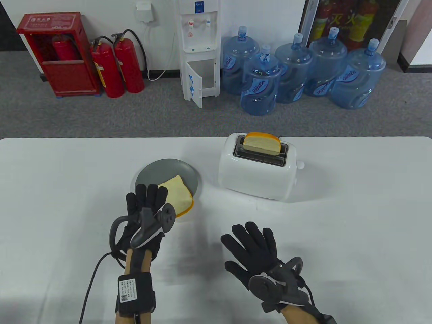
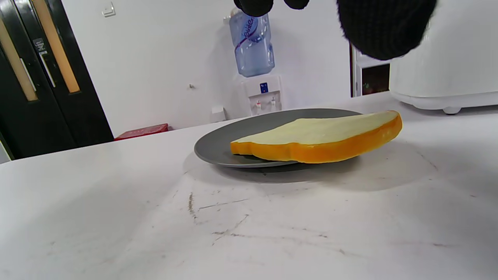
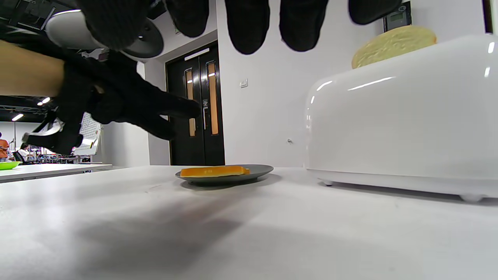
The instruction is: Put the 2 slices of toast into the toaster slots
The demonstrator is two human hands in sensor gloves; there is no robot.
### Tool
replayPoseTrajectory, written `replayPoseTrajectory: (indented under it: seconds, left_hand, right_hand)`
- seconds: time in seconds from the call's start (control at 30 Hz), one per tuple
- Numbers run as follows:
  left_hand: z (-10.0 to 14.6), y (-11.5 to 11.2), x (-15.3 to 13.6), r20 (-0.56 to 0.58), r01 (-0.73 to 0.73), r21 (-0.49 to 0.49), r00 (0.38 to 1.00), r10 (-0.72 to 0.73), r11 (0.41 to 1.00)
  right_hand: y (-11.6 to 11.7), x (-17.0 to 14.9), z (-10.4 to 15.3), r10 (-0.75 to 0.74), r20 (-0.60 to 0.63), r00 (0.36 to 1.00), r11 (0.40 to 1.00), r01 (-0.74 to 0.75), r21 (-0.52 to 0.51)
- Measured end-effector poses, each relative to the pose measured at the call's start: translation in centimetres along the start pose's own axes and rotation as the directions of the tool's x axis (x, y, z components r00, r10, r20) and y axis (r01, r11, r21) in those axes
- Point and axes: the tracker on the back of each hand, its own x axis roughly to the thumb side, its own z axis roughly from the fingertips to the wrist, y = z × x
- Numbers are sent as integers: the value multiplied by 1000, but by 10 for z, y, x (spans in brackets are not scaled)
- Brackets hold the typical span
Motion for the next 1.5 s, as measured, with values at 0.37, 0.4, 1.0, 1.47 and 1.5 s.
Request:
replayPoseTrajectory:
  seconds: [0.37, 0.4, 1.0, 1.47, 1.5]
  left_hand:
    - [-29, -19, 31, -3, 84, -107, 996, -84, 991]
    - [-31, -22, 32, -7, 81, -122, 997, -82, 989]
    - [-38, -47, 29, 35, 47, -105, 998, -43, 993]
    - [-38, -27, 23, 39, 9, -29, 999, -8, 1000]
    - [-38, -26, 22, 40, 3, -15, 999, -3, 1000]
  right_hand:
    - [-6, -2, -1, -26, -19, 999, 1000, 26, -13]
    - [-7, -2, -1, -31, -21, 999, 999, 31, -16]
    - [-9, -6, -1, -29, -34, 999, 999, 28, -27]
    - [-8, -8, -1, -13, -36, 999, 1000, 12, -20]
    - [-8, -8, -1, -13, -36, 999, 1000, 12, -20]
